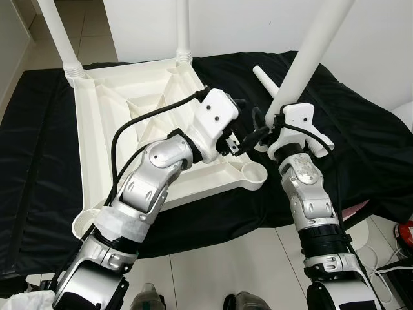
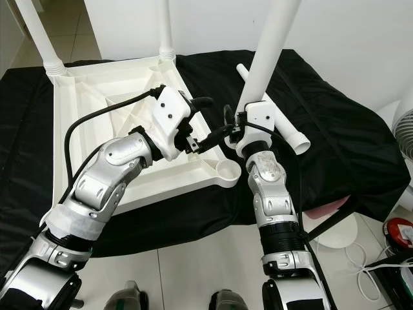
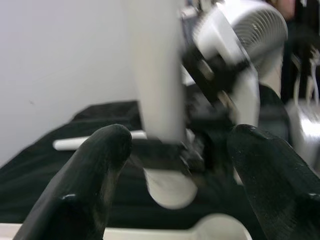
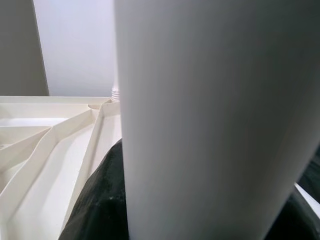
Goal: Building children table
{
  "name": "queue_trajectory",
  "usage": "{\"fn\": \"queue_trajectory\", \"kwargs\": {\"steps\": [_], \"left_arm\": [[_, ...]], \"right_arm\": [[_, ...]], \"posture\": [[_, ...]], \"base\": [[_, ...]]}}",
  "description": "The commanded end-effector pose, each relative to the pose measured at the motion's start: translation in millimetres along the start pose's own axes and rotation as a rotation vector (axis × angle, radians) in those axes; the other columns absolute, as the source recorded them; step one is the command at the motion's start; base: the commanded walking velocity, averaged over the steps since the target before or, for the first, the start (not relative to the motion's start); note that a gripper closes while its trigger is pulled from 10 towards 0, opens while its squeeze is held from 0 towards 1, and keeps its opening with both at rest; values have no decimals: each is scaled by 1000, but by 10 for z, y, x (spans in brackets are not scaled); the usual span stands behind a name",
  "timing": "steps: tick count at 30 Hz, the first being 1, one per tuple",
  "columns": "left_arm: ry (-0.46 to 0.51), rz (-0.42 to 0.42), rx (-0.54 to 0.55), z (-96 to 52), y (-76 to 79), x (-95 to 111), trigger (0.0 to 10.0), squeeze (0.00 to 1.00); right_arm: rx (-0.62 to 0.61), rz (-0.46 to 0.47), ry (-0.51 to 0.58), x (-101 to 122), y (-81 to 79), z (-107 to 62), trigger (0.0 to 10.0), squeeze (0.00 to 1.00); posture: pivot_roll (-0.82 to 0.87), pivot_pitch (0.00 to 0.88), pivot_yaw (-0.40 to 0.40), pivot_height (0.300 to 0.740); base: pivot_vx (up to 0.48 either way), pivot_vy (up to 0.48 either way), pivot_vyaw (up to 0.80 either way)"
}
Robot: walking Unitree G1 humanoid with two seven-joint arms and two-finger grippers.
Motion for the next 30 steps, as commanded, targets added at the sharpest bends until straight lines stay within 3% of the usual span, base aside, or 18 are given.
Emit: {"fn": "queue_trajectory", "kwargs": {"steps": [1, 3, 5, 16, 23, 27, 30], "left_arm": [[-46, 10, -72, -4, 115, -124, 10000, 0], [-106, 19, -140, -38, 269, -279, 10000, 0], [-115, 24, -151, -49, 301, -306, 10000, 0], [-148, 35, -134, -78, 285, -409, 10000, 0], [-159, -49, -46, -187, 183, -472, 10000, 0], [-158, -76, -29, -257, 156, -479, 10000, 0], [-147, -141, -49, -401, 181, -489, 10000, 0]], "right_arm": [[-1, -10, -1, 15, 6, -19, 10000, 0], [8, -5, -5, 12, -13, -31, 10000, 0], [10, -4, -6, 9, -22, -38, 10000, 0], [67, 3, -18, -32, -157, -41, 10000, 0], [155, 13, -69, -185, -367, -125, 10000, 0], [164, 16, -82, -219, -389, -148, 10000, 0], [170, 10, -94, -255, -374, -158, 10000, 0]], "posture": [[-13, 0, -2, 740], [-2, 1, -4, 740], [-2, 1, -4, 740], [21, 0, -8, 740], [54, 0, -26, 740], [53, 0, -26, 740], [57, 0, -37, 740]], "base": [[0, 0, 0], [0, 0, 0], [0, 0, 0], [0, 0, 0], [0, 0, 0], [0, 0, 0], [0, 0, 0]]}}
Point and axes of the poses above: a point about 5 cm out from each wrist's last joint towards the gripper, its own z axis pointing out of the wrist towards the gripper, its own x axis along the axis of the wrist's last joint, y = z × x, the point moved 3 cm from there along z, pointing out of the wrist towards the gripper, and after that the axes turned 4 degrees about -z, right-handed, at the moved point
